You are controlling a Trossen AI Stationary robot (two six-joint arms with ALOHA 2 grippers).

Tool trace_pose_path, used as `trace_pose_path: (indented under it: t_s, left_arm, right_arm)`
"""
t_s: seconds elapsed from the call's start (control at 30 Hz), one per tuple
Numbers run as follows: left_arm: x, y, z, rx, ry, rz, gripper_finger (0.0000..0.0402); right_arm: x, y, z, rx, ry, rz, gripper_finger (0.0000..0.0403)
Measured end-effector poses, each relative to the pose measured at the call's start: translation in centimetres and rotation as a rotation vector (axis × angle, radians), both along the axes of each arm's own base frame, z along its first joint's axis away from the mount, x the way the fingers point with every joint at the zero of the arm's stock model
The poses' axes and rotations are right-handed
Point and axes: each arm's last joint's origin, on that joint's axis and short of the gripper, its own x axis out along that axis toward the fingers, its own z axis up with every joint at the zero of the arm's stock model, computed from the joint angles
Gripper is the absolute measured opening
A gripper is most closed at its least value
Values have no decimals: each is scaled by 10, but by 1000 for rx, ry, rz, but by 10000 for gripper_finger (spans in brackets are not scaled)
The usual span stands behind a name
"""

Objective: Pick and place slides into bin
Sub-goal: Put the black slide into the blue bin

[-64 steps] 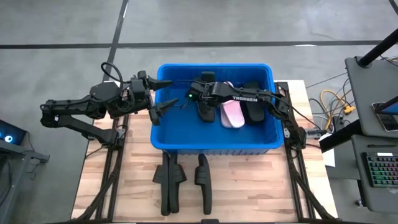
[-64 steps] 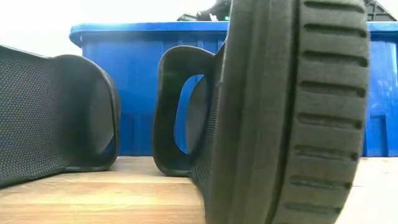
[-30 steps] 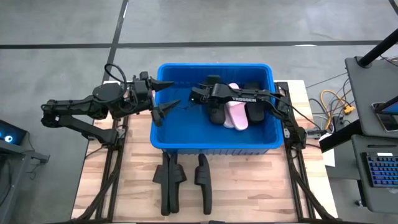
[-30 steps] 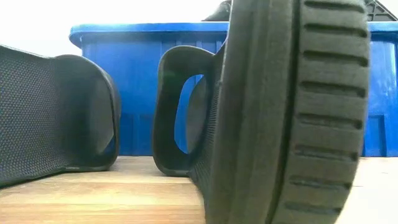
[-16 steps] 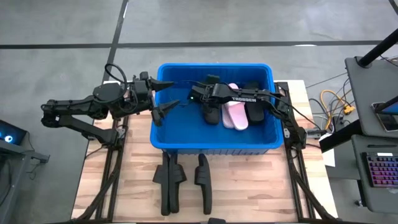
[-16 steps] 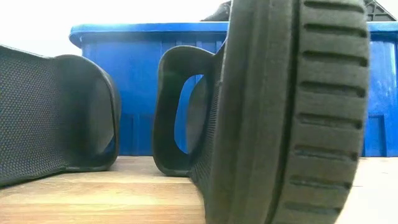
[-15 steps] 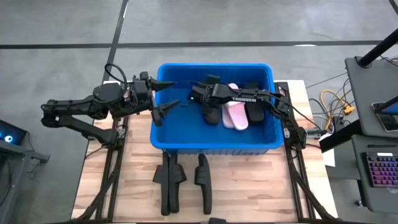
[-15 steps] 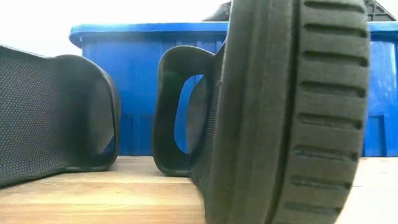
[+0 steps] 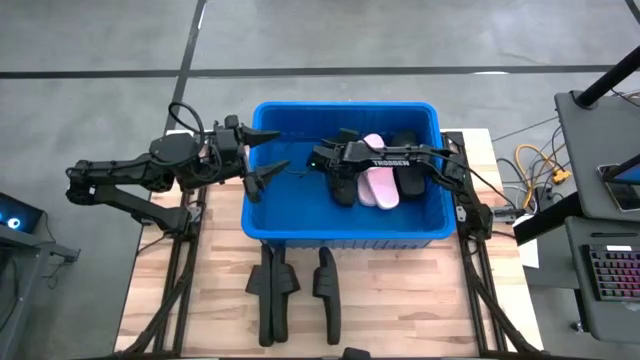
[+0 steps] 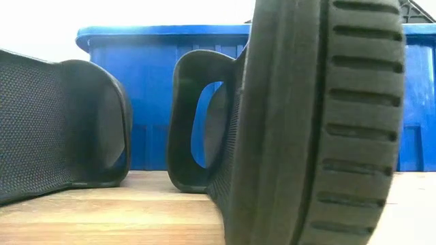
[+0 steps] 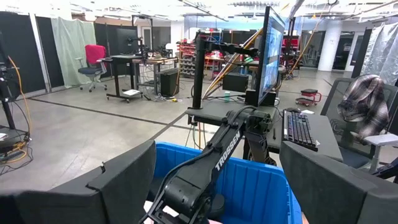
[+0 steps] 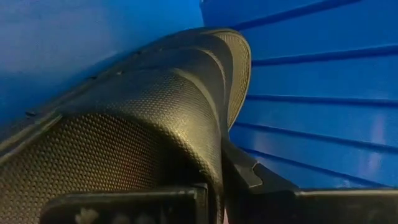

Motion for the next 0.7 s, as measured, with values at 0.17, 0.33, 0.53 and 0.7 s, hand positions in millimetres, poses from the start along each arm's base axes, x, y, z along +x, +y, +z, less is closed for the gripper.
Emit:
trace_pose_path:
  t_s: [0.17,0.33,0.53,0.7]
  left_arm:
    - [0,0,0,0,0,0,327]
    - [0,0,0,0,0,0,327]
    - [0,0,0,0,0,0,327]
    - [0,0,0,0,0,0,327]
  right_arm:
    - [-1,0,-5,-1,-1,0,13]
    - [-1,-1,-6,0,-33,-27,23]
    - [0,0,-6,18,-33,-12,62]
    - [0,-1,-7,89,-42,16,119]
